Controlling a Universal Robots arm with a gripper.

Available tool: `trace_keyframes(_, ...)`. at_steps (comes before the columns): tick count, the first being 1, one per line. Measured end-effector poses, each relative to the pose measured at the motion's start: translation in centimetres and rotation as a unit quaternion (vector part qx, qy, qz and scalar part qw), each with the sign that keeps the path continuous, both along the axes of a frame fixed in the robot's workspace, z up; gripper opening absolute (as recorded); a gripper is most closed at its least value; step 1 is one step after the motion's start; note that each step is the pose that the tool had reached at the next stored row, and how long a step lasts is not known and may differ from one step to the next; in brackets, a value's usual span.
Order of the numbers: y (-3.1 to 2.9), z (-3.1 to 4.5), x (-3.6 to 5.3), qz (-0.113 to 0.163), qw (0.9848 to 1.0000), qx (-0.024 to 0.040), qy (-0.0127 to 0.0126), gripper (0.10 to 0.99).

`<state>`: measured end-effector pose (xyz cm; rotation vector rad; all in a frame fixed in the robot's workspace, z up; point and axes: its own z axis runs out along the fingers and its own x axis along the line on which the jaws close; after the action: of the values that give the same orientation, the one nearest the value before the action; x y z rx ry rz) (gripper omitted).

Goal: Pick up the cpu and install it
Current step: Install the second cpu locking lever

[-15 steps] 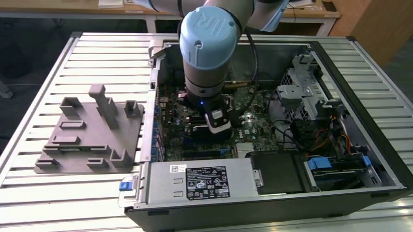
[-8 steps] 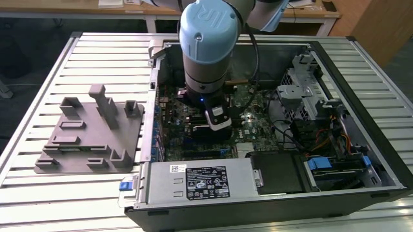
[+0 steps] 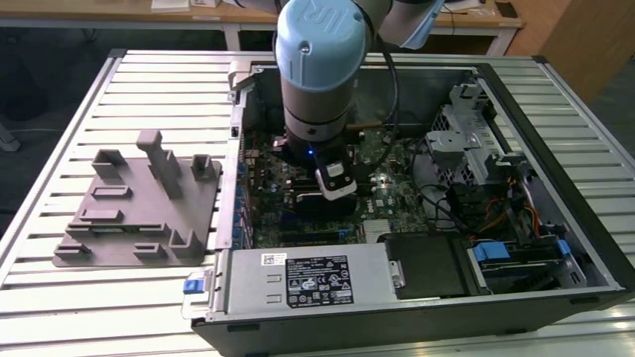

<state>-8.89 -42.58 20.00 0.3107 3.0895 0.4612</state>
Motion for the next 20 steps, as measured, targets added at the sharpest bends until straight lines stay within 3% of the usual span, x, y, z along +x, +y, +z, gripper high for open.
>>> trace_keyframes(10, 1.10, 0.00, 0.11, 0.000, 1.0000, -0.0095, 0.0000, 0.106)
trace_keyframes(20, 1.19, 0.19, 1.73, 0.000, 0.9999, -0.0107, 0.0004, 0.106)
